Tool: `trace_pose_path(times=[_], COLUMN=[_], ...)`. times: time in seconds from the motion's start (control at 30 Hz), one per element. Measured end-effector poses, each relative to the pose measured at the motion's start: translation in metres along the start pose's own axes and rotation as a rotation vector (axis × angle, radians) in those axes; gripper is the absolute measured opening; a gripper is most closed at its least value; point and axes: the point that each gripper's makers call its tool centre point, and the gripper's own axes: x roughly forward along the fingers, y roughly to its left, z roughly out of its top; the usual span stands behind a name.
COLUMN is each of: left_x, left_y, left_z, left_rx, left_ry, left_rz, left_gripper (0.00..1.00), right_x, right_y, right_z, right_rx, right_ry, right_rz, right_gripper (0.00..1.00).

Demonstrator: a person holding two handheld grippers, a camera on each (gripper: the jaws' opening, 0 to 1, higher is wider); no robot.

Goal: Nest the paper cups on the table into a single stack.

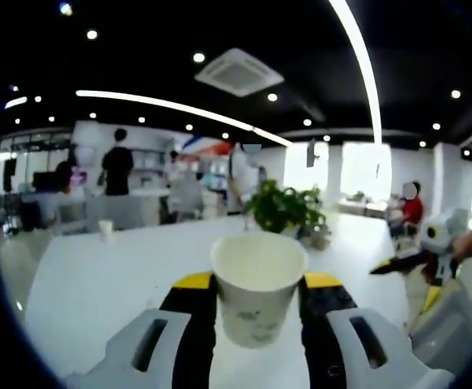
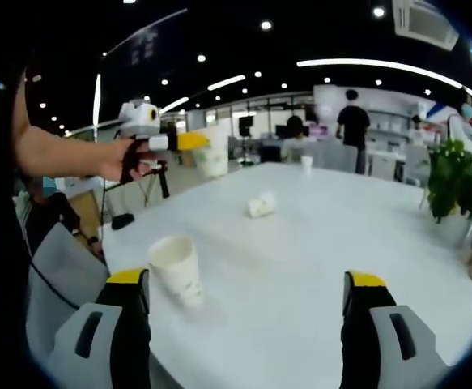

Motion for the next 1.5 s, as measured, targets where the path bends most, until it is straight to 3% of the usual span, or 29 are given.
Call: trace_pose_path(times=[0.53,1.2,1.5], left_x=[-0.016,-0.041,-0.045], left_y=[-0.043,-0.080,-0.095], left_z=[-0.003,-0.005,-0.004], left_rx=[0.014,-0.022,0.001], left_ry=[0.025,0.004,0.009], left_rz=[-0.077,-0.072,-0.087], left_gripper=[0.38,0.38,0.38], right_x=[-0.002,-0.010,-0.007], right_y=[0.007,0.011,0.014], right_z=[-0.001,-0.005,-0.005], right_rx=[-0.012,-0.024,-0.026], right_ry=[0.002,0.009,0.007], right_rz=[0.008,0.018,0.027], right_gripper=[0.97,0.98,0.98])
